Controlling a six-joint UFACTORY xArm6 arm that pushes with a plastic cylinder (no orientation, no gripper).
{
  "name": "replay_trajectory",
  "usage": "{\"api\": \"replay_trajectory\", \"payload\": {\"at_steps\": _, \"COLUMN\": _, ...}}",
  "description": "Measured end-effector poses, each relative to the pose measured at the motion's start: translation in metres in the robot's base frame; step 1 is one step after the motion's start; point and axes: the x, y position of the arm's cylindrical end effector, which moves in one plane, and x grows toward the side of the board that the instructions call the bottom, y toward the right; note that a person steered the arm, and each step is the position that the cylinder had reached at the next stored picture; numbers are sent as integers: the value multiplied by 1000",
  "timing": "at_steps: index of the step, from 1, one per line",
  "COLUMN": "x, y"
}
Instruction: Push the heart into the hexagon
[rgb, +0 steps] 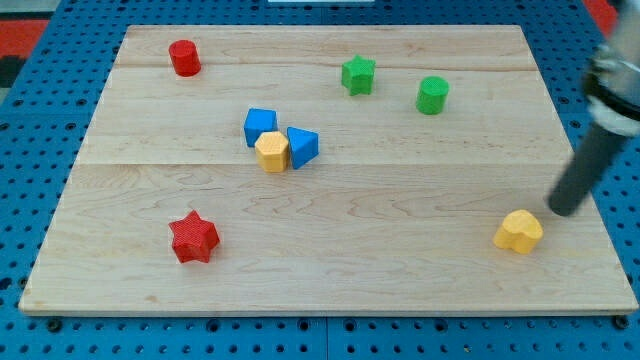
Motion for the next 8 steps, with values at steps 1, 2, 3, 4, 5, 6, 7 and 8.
{"api": "replay_trajectory", "payload": {"at_steps": 1, "x": 57, "y": -38}}
{"api": "replay_trajectory", "payload": {"at_steps": 2, "x": 19, "y": -89}}
{"api": "replay_trajectory", "payload": {"at_steps": 3, "x": 9, "y": -81}}
{"api": "replay_trajectory", "payload": {"at_steps": 4, "x": -5, "y": -46}}
{"api": "replay_trajectory", "payload": {"at_steps": 5, "x": -30, "y": -92}}
{"api": "replay_trajectory", "payload": {"at_steps": 6, "x": -30, "y": -197}}
{"api": "replay_trajectory", "payload": {"at_steps": 7, "x": -27, "y": -162}}
{"api": "replay_trajectory", "payload": {"at_steps": 8, "x": 11, "y": -158}}
